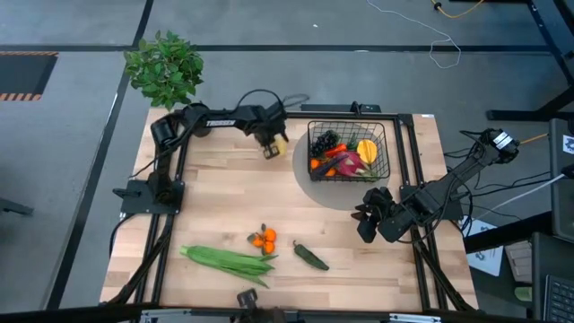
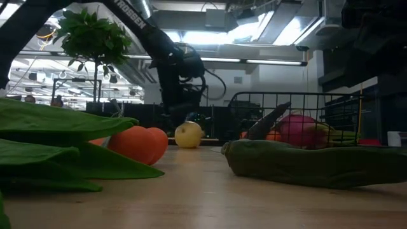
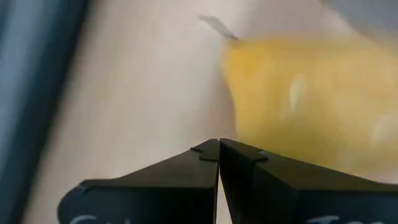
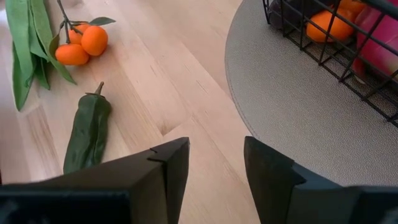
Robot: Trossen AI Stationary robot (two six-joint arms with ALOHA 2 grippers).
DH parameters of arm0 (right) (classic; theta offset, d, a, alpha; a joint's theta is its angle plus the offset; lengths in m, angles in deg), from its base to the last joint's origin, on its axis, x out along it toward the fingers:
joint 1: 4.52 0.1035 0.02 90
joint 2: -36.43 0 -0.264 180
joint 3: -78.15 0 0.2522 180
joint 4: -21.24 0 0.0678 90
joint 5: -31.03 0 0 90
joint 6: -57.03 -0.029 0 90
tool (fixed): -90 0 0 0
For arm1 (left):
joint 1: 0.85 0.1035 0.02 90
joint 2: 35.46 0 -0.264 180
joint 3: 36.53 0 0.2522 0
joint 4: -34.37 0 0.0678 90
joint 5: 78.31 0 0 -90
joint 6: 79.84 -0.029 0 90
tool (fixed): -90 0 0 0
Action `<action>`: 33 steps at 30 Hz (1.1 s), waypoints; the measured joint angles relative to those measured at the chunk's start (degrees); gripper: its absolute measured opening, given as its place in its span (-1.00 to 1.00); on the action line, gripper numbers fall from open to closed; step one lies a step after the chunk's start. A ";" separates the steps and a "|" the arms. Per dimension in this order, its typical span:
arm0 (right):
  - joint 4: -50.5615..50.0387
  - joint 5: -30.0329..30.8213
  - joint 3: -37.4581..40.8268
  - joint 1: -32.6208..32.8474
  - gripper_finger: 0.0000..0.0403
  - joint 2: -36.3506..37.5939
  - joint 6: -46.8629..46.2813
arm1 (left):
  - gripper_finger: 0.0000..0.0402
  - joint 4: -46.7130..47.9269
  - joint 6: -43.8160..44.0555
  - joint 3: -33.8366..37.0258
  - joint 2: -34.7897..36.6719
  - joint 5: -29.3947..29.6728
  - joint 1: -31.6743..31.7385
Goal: Build produce basket
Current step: Put the pear into the wire basket
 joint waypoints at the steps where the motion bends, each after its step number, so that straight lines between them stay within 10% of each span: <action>1: 0.00 0.00 0.00 -0.01 -0.29 0.00 0.00 | -1.00 2.84 0.01 0.00 0.27 -0.60 -0.52; 7: -0.02 0.00 0.00 -0.01 -0.29 0.00 0.11 | -1.00 13.37 1.03 0.04 1.07 -1.09 -3.97; 33: -0.15 0.04 0.00 0.00 -0.29 0.02 0.08 | -0.78 -2.96 -10.38 -0.07 2.50 10.22 -2.66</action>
